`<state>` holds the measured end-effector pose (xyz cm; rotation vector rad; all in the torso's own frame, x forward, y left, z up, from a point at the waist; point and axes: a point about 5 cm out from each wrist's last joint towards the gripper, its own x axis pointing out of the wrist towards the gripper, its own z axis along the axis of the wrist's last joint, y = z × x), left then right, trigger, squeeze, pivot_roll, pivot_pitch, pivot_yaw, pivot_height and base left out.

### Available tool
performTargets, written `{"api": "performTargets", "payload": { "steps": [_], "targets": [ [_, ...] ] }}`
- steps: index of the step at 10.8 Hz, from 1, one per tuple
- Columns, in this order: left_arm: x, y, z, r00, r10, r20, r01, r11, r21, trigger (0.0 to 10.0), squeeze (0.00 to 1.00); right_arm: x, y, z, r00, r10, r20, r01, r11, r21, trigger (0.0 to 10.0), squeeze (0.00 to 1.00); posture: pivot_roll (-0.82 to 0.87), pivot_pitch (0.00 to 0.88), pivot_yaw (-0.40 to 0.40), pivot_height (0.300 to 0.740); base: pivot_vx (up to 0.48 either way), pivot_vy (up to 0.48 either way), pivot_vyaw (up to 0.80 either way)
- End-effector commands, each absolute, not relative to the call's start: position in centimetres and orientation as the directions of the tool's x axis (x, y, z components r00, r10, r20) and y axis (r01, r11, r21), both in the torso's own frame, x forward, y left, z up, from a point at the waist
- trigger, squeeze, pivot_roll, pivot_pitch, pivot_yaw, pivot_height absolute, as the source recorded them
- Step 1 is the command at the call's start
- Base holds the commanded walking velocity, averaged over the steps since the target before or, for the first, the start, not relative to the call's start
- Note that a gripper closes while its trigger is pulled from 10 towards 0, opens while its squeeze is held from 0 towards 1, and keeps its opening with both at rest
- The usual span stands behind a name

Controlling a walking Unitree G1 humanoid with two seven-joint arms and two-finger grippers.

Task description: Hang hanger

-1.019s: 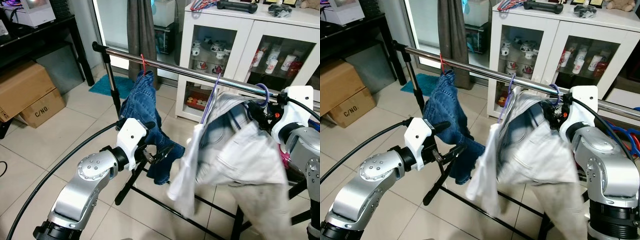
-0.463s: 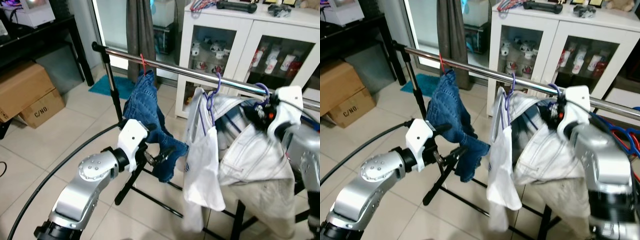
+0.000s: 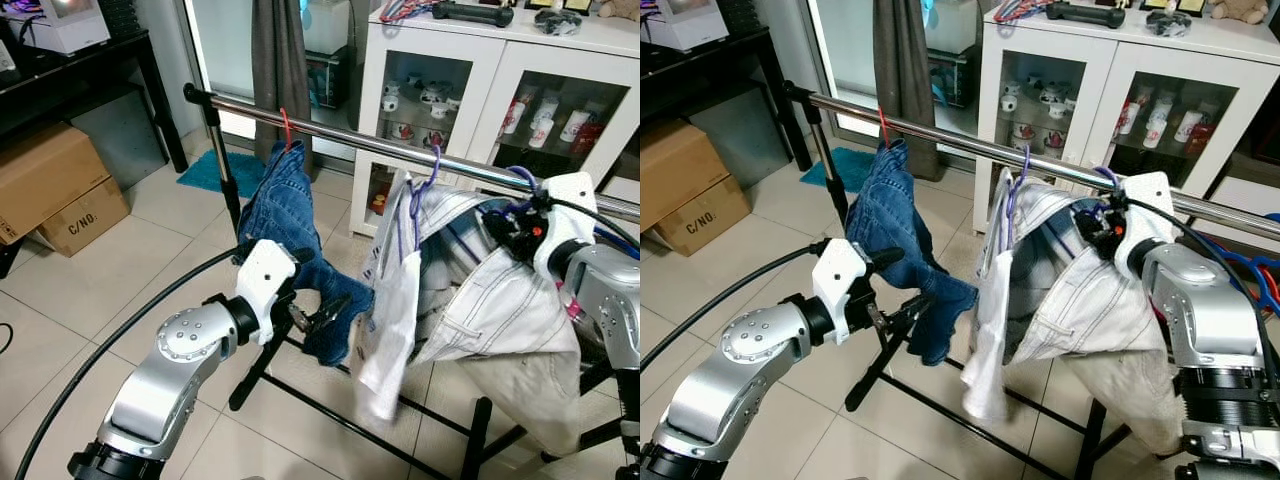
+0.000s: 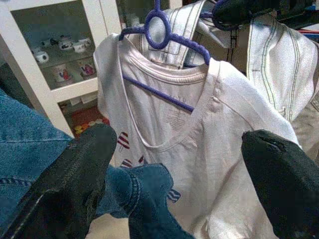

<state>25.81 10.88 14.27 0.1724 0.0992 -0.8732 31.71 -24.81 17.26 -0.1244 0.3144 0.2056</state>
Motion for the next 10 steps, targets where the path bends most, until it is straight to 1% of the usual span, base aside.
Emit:
{"api": "performTargets", "payload": {
  "steps": [1, 7, 10],
  "targets": [
    [25.77, 10.91, 14.28, 0.633, -0.757, -0.163, 0.774, 0.621, 0.125, 10.0, 0.2, 31.99, -24.66, 17.56, 0.926, 0.201, -0.318, -0.243, 0.965, -0.096, 0.0, 0.0, 0.05, 0.0, 0.016, 0.74, 0.0, 0.0, 0.0],
    [25.83, 10.9, 14.28, 0.631, -0.76, -0.159, 0.776, 0.618, 0.125, 10.0, 0.2, 32.14, -24.35, 17.56, 0.914, 0.253, -0.318, -0.288, 0.955, -0.069, 0.0, 0.0, 0.05, 0.0, 0.011, 0.74, 0.0, 0.0, 0.0],
    [25.83, 10.73, 14.14, 0.627, -0.763, -0.158, 0.779, 0.615, 0.123, 10.0, 0.17, 31.78, -24.62, 17.73, 0.926, 0.232, -0.299, -0.261, 0.964, -0.06, 0.0, 0.0, 0.05, 0.0, 0.011, 0.74, 0.0, 0.0, 0.0]
  ]
}}
